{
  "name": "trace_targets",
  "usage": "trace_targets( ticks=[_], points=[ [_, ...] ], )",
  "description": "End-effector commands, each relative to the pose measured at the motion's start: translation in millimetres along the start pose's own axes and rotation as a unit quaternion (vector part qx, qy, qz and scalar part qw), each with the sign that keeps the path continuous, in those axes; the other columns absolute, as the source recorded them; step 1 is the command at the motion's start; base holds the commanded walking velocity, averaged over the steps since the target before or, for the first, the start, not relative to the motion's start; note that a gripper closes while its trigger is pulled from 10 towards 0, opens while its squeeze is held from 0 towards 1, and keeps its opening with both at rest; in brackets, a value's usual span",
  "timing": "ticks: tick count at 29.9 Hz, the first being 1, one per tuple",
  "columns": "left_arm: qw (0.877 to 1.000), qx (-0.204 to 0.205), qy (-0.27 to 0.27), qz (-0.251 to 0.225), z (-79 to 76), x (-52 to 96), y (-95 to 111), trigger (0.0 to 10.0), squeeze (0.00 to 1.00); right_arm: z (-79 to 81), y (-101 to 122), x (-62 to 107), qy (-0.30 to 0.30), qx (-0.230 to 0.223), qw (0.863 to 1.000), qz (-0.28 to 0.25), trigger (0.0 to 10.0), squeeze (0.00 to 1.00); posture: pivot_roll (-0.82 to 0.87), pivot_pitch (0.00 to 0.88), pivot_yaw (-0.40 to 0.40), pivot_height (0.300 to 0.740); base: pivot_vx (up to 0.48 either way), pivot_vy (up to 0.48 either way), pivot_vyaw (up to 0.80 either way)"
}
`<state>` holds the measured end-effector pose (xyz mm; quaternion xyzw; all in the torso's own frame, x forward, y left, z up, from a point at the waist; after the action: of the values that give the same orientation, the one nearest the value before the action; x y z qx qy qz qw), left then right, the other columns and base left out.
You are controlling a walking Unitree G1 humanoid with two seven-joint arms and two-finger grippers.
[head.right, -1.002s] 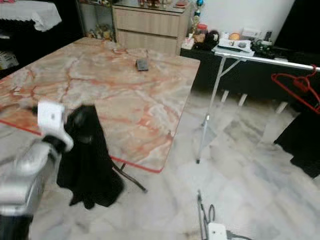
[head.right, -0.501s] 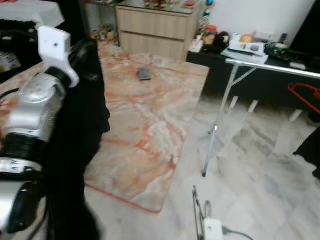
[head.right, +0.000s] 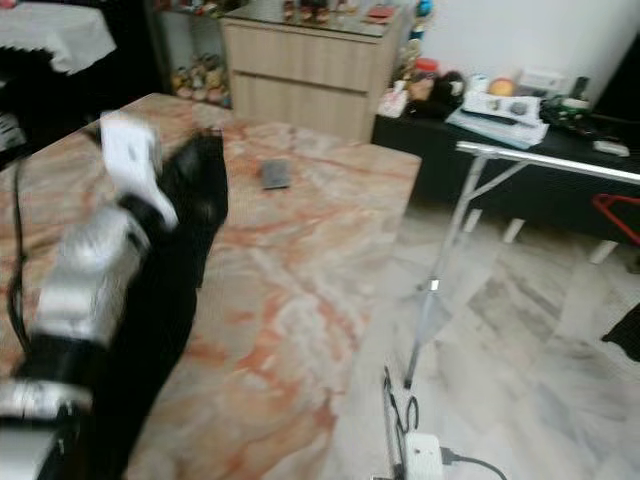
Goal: Hang hanger
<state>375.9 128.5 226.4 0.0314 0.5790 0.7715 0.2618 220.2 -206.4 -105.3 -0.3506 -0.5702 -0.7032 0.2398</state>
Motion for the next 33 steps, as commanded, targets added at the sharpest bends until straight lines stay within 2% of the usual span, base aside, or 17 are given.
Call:
trace_targets(
  ticks=[1, 3, 4, 5, 6, 9, 13, 15, 20, 26, 28, 31, 32, 33],
  points=[
    [1.0, 0.006, 0.005, 0.021, 1.1, 21.8, -8.3, 10.0, 0.0, 4.7, -7.9, 0.7, 0.007, 0.001, 1.0, 0.012, 10.0, 0.0, 0.2, 0.049, -0.059, 0.74, 0.0, 0.0, 0.0],
    [1.0, 0.009, 0.006, 0.029, -0.5, 26.1, -12.3, 10.0, 0.0, 4.6, -8.1, 0.7, 0.007, 0.003, 1.0, 0.012, 10.0, 0.0, 0.2, 0.049, -0.058, 0.74, 0.0, 0.0, 0.0],
    [0.999, 0.007, 0.006, 0.041, -2.8, 33.0, -18.2, 10.0, 0.0, 4.6, -8.4, 0.8, 0.008, 0.004, 1.0, 0.013, 10.0, 0.0, 0.2, 0.047, -0.057, 0.74, 0.0, 0.0, 0.0],
    [0.998, 0.002, 0.003, 0.07, -7.9, 50.3, -31.7, 10.0, 0.0, 4.7, -8.9, 0.9, 0.009, 0.005, 1.0, 0.014, 10.0, 0.0, 0.2, 0.046, -0.055, 0.74, 0.0, 0.0, 0.0],
    [0.997, 0.005, 0.007, 0.081, -9.0, 57.5, -35.5, 10.0, 0.0, 4.8, -9.1, 1.0, 0.01, 0.007, 1.0, 0.014, 10.0, 0.0, 0.2, 0.044, -0.052, 0.74, 0.0, 0.0, 0.0],
    [0.994, 0.006, 0.014, 0.107, -11.3, 75.0, -43.8, 10.0, 0.0, 4.9, -9.5, 1.1, 0.011, 0.01, 1.0, 0.014, 10.0, 0.0, 0.2, 0.042, -0.049, 0.74, 0.0, 0.0, 0.0],
    [0.99, -0.003, 0.007, 0.143, -21.8, 94.9, -51.2, 10.0, 0.0, 4.3, -10.2, 1.3, 0.01, 0.011, 1.0, 0.015, 10.0, 0.0, 0.2, 0.041, -0.046, 0.74, 0.0, 0.0, 0.0],
    [0.989, -0.002, 0.007, 0.149, -26.9, 99.5, -50.9, 10.0, 1.0, 4.0, -10.3, 1.4, 0.009, 0.011, 1.0, 0.014, 10.0, 0.0, 0.2, 0.042, -0.046, 0.74, 0.0, 0.0, 0.0],
    [0.988, -0.013, 0.016, 0.154, -26.9, 102.6, -49.5, 10.0, 1.0, 3.5, -10.0, 1.4, 0.008, 0.011, 1.0, 0.014, 10.0, 0.0, 0.2, 0.054, -0.048, 0.74, 0.0, 0.0, 0.0],
    [0.987, -0.009, 0.035, 0.158, -25.3, 113.3, -44.8, 10.0, 1.0, 1.3, -10.4, 1.8, 0.005, 0.011, 1.0, 0.013, 10.0, 0.0, 0.19, 0.07, -0.053, 0.74, 0.0, 0.0, 0.0],
    [0.986, -0.007, 0.058, 0.155, -21.8, 121.2, -40.1, 10.0, 1.0, -0.3, -10.8, 2.1, 0.003, 0.011, 1.0, 0.013, 10.0, 0.0, 0.2, 0.079, -0.057, 0.74, 0.0, 0.0, 0.0],
    [0.985, -0.007, 0.087, 0.148, -16.0, 125.3, -35.8, 10.0, 1.0, -1.5, -10.8, 2.3, 0.003, 0.013, 1.0, 0.013, 10.0, 0.0, 0.2, 0.086, -0.062, 0.74, 0.0, 0.0, 0.0],
    [0.985, -0.01, 0.106, 0.136, -13.7, 125.1, -30.8, 10.0, 0.48, -2.2, -10.7, 2.4, 0.003, 0.014, 1.0, 0.013, 10.0, 0.0, 0.2, 0.092, -0.066, 0.74, 0.0, 0.0, 0.0],
    [0.985, -0.01, 0.106, 0.136, -13.7, 125.1, -30.8, 10.0, 0.48, -2.2, -10.7, 2.4, 0.003, 0.014, 1.0, 0.013, 10.0, 0.0, 0.2, 0.092, -0.066, 0.74, 0.0, 0.0, 0.0]
  ],
)
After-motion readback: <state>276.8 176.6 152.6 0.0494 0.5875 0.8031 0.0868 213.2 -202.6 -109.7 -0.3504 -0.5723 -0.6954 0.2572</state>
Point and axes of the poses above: a point about 5 cm out from each wrist's last joint towards the gripper, its own x axis pointing back from the gripper into the wrist, its own y axis along the axis of the wrist's last joint, z = x × y, the point moved 4 cm from there along -x, pointing out of the wrist towards the gripper, and after that the axes turned 11 degrees about -x, right-handed, at the moved point
